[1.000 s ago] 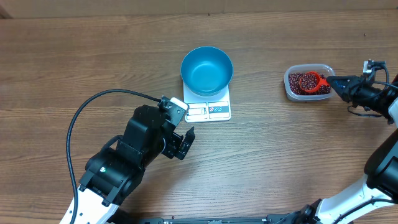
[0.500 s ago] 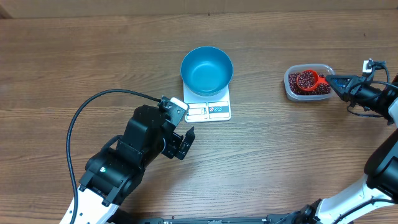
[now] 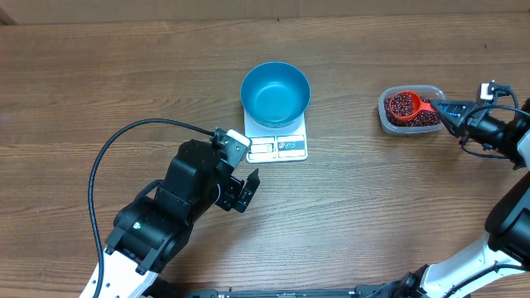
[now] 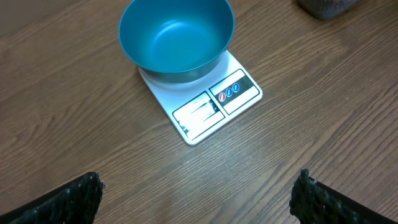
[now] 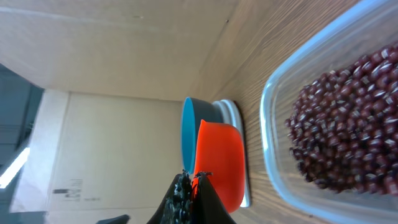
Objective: Scoop item into bowl and weigh 150g on scale
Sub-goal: 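Drag the red scoop through the beans and lift it full, then carry the filled scoop left with the right gripper over the teal bowl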
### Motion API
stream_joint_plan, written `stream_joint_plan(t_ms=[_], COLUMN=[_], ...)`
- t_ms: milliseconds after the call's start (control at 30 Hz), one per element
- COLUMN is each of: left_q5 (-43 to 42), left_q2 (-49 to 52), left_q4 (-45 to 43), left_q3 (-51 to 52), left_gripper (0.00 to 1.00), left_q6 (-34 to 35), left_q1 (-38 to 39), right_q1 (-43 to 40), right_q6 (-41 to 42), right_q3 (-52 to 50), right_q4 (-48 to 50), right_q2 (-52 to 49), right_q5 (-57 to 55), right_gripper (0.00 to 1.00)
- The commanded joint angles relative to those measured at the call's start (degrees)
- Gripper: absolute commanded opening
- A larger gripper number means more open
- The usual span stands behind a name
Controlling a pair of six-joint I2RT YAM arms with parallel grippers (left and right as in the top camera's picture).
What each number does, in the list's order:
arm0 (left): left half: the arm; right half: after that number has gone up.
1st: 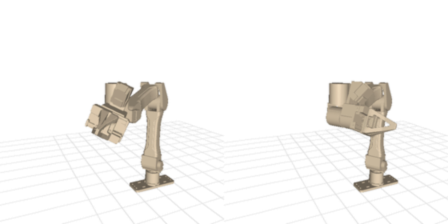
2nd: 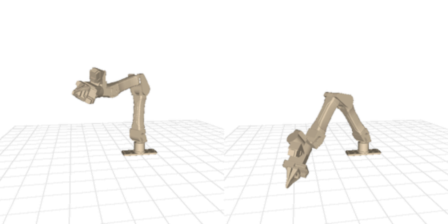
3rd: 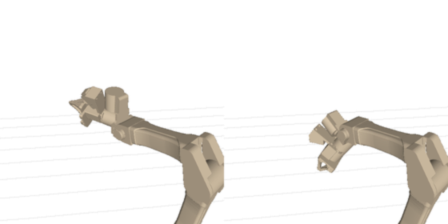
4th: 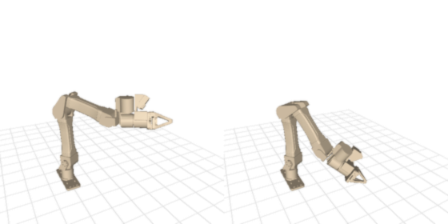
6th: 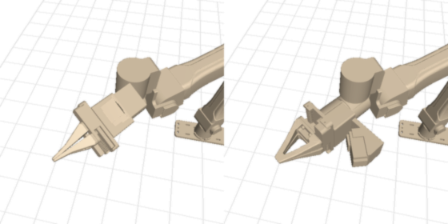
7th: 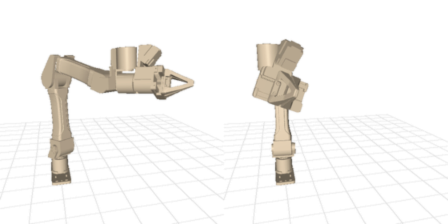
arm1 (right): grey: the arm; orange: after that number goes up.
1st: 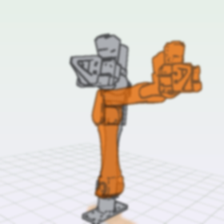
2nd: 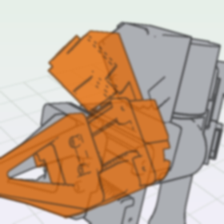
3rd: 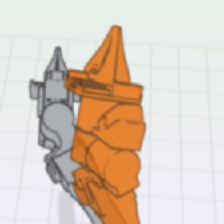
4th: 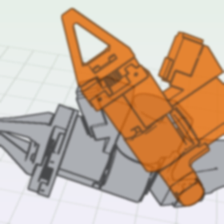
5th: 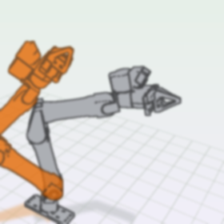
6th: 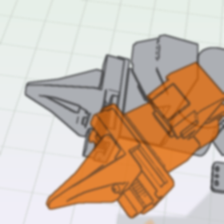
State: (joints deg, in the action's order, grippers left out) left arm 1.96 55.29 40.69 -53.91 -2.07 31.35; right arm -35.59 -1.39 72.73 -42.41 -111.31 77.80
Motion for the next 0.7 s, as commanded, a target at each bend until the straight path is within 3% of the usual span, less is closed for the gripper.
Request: stream_joint_plan(t_ms=[0,167,667], left_q5=[0.35,0.35,0.35], left_q2=[-0.17,-0.17,-0.17], left_q4=[-0.17,-0.17,-0.17], left_q3=[0.52,0.52,0.52], left_gripper=[0.99,1.00,1.00], left_q6=[-1.16,-1.16,-1.16], left_q1=[-0.33,-0.33,-0.33], right_q1=[0.35,1.73,11.56], right_q6=[0.11,0.11,0.13], right_q3=[-0.46,-0.46,-0.46], right_q4=[-0.81,-1.27,-1.44], right_q2=[-0.20,-0.20,-0.20], right_q5=[4.11,10.62,11.02], right_gripper=[0.04,0.04,0.04])
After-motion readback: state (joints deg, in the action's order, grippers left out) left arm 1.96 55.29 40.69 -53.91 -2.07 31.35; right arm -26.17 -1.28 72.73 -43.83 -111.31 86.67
